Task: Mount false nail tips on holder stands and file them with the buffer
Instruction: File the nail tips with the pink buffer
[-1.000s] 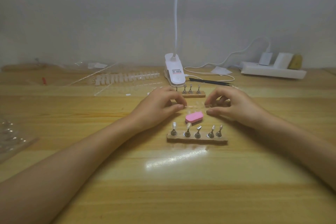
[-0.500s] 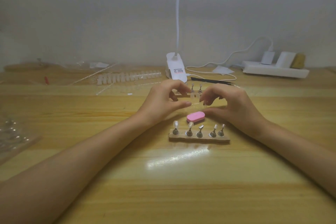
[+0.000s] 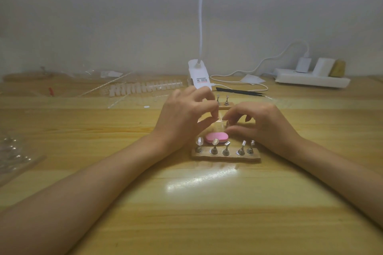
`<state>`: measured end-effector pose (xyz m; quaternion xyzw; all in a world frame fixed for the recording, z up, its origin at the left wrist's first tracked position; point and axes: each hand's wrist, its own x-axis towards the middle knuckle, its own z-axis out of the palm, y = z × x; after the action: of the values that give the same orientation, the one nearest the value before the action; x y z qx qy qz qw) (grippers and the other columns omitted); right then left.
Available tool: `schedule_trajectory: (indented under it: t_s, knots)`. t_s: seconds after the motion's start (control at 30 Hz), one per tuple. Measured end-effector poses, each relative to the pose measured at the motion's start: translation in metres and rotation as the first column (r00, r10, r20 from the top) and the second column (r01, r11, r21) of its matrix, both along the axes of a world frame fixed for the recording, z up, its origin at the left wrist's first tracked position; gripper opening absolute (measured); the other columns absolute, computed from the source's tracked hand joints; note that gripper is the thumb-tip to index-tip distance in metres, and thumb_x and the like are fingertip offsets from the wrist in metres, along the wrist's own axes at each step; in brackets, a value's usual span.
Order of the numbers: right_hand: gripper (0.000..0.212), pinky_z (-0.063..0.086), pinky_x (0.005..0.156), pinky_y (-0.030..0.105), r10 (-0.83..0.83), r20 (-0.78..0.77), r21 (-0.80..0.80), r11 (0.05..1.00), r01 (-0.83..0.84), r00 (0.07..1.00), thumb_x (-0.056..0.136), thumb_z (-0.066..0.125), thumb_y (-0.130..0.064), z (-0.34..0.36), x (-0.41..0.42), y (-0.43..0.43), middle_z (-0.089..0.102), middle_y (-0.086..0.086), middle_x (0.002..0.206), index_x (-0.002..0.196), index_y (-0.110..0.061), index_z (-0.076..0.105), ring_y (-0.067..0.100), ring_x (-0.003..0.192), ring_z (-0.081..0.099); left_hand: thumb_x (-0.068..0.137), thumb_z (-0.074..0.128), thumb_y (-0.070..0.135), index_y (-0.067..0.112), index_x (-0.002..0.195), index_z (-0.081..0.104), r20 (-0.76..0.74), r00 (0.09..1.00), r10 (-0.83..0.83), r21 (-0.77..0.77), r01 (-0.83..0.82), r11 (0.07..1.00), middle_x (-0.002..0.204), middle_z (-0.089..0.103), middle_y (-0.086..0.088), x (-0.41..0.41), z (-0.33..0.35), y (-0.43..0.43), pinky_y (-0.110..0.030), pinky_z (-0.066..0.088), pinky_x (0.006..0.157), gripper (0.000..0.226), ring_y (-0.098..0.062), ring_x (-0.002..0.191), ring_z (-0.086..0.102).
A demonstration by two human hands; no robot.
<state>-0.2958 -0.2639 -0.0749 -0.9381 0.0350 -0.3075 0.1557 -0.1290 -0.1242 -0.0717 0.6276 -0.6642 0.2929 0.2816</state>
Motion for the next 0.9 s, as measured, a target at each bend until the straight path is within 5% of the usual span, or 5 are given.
schedule_trajectory:
  t_s: [0.1,0.2,0.4,0.63,0.9]
  knots:
    - [0.026,0.053,0.066,0.040,-0.033,0.025,-0.042,0.999,0.034,0.999,0.074,0.087,-0.014,-0.0004,-0.0004,0.0005,0.068,-0.009,0.086,0.095,-0.015,0.071,0.010,0.079,0.062,0.084,0.076,0.021,0.020,0.079,0.067,-0.435,0.899,-0.053,0.055,0.085,0.995,0.090,0.058,0.013,0.0001,-0.0006,-0.0006,-0.029,0.042,0.075,0.010,-0.012,0.084,0.052]
    - [0.027,0.054,0.059,0.043,-0.072,0.102,-0.185,0.978,0.090,0.992,0.072,0.088,-0.009,0.0005,-0.0008,0.0013,0.067,-0.006,0.087,0.091,-0.013,0.070,0.014,0.079,0.058,0.085,0.075,0.015,0.020,0.077,0.066,-0.799,0.595,-0.085,0.094,0.263,0.960,0.085,0.061,0.014,0.0008,0.0023,-0.0015,-0.013,0.041,0.070,0.013,0.001,0.077,0.053]
    - [0.023,0.054,0.057,0.043,-0.068,0.126,-0.280,0.955,0.101,0.990,0.075,0.088,-0.015,0.0010,-0.0010,0.0032,0.068,-0.005,0.086,0.091,-0.012,0.071,0.019,0.078,0.060,0.091,0.067,0.017,0.017,0.080,0.060,-0.973,0.224,-0.059,0.011,0.300,0.954,0.071,0.061,0.014,0.0072,0.0051,0.0000,-0.024,0.030,0.052,0.013,-0.011,0.057,0.039]
    - [0.031,0.044,0.090,0.034,-0.143,-0.066,-0.016,0.990,0.142,0.988,0.085,0.066,-0.046,0.0004,0.0024,-0.0027,0.061,-0.004,0.106,0.098,-0.019,0.074,0.018,0.103,0.051,0.092,0.067,0.017,0.019,0.079,0.061,-0.939,0.311,-0.148,-0.060,0.274,0.960,0.076,0.063,0.015,0.0036,0.0050,0.0014,-0.012,0.036,0.053,0.014,0.003,0.058,0.048]
    - [0.021,0.050,0.086,0.032,0.181,-0.193,0.292,0.949,-0.119,0.964,0.077,0.076,-0.034,0.0028,0.0004,0.0000,0.068,-0.003,0.097,0.093,-0.021,0.075,0.016,0.097,0.059,0.086,0.073,0.024,0.022,0.080,0.069,-0.912,0.385,-0.141,0.003,0.350,0.937,0.095,0.069,-0.004,0.0028,0.0043,0.0025,-0.009,0.036,0.057,0.007,-0.013,0.071,0.047]
